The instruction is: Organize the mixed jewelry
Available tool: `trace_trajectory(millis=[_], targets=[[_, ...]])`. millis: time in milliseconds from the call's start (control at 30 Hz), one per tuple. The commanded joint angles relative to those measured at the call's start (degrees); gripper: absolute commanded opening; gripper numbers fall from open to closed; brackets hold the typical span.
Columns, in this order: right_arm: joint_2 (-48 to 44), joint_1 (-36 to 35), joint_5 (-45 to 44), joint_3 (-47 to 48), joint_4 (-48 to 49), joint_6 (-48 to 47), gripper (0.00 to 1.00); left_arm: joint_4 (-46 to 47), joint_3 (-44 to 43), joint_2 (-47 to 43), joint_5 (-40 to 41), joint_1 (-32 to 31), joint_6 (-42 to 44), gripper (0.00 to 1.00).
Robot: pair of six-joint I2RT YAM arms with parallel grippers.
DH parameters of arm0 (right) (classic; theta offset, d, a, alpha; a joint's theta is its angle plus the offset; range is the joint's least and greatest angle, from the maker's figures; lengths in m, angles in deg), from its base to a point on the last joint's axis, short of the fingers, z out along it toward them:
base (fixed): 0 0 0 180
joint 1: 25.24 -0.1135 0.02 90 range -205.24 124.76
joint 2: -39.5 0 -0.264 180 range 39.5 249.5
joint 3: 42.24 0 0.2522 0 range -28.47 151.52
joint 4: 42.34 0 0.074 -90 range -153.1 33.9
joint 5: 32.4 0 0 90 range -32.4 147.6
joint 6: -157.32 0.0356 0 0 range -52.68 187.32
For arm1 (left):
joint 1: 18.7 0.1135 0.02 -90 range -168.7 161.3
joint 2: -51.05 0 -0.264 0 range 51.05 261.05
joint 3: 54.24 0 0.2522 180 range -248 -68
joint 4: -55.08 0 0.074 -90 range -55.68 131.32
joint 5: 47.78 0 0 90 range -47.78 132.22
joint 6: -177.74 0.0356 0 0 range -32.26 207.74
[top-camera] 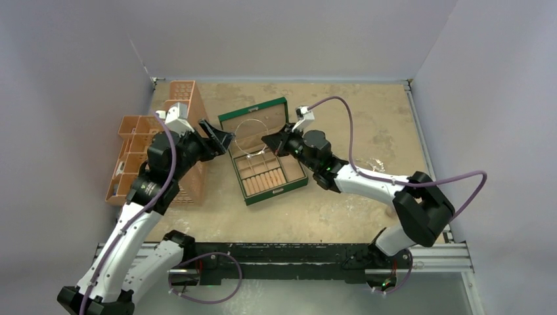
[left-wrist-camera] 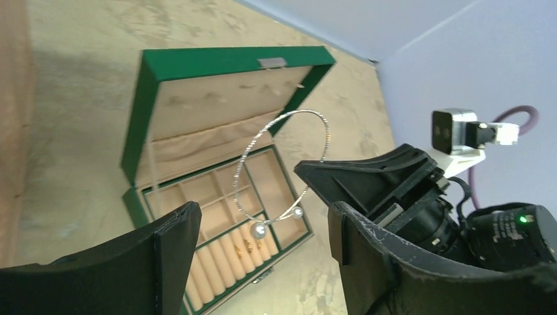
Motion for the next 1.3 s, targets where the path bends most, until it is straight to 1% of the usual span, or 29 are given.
trace_trajectory(millis=[0,300,567,900,1000,1267], targets=[[1.7,-0.3,-0.6,4.6,4.2,-3.1,0.00,-4.8,-1.3,-1.7,8.6,0.1,-0.3,0.71],[9.1,-0.4,-0.4,10.4,2.1,-1.4,0.00,-7.1,-2.2,-3.7,10.1,0.1,1.7,0.72],[13.9,-0.5,-2.2,13.1,1.0,-0.6,0.00,-6.3,-2.5,-3.5,10.9,0.1,3.3,0.72],[16.8,-0.5,-5.5,15.3,0.9,0.4,0.00,-4.8,-2.0,-1.5,10.0,0.1,3.5,0.71],[17.8,-0.5,-6.3,16.7,-2.2,1.9,0.00,-4.4,-2.0,-1.2,9.9,0.1,3.6,0.71],[18.7,-0.4,-9.6,17.6,-5.2,3.7,0.00,-4.4,-2.0,-0.8,9.8,0.1,3.5,0.71]])
